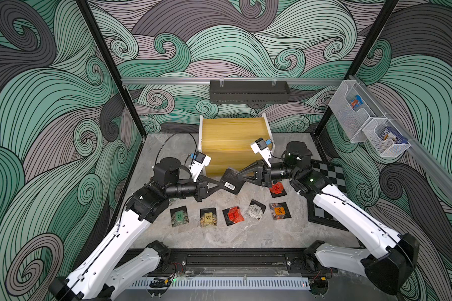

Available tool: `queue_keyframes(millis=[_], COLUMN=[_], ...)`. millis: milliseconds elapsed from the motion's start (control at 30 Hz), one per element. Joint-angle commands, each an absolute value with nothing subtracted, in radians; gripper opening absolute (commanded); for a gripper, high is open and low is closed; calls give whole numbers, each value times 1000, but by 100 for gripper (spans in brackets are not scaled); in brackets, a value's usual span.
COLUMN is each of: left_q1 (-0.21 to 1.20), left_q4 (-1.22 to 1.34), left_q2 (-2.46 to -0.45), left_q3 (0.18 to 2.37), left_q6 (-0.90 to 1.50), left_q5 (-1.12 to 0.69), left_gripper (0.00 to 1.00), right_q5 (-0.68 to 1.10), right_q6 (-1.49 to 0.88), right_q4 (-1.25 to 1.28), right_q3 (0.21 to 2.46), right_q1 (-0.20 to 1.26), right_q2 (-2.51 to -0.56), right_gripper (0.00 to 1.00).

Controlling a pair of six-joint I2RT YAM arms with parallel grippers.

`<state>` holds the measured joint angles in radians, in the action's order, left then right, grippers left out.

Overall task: Remove the tea bags from the shelf
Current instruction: Pick up the tea bag from the shelf, then place the tea bag at the center of the board.

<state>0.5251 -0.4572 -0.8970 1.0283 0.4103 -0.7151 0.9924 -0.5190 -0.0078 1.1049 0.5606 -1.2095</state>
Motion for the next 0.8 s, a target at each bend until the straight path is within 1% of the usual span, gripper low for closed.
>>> queue_keyframes(millis=[0, 33, 100, 167, 300, 400, 667, 767], left_q1=[529, 529, 529, 529, 528, 529, 527, 526], left_q4=[-479, -492, -533, -578, -718, -808, -1013, -1081], left_q2=[-885, -885, -873, -860, -836, -824, -746, -727], left_q3=[1072, 1075, 1087, 1097, 1124, 1135, 1154, 1166], left_q6=[391, 383, 362, 345, 320, 324, 390, 416], left_q5=[-693, -683, -648, -609, -476, -373, -87, 30], left_gripper=[0, 0, 0, 0, 0, 0, 0, 0], right_q5=[1006, 997, 974, 967, 948, 930, 846, 841], right_q6=[-524, -523, -519, -516, -509, -489, -448, -448], right_q4=[13, 9, -8, -10, -20, -39, -77, -78], right_q3=[1096, 1094, 1092, 1085, 1070, 1062, 1021, 1003], right_q1=[551, 548, 531, 504, 434, 397, 365, 364], right_q2=[-1205, -1204, -1196, -1186, -1154, -1136, -1101, -1097], right_gripper=[28, 33, 48, 57, 61, 62, 63, 63])
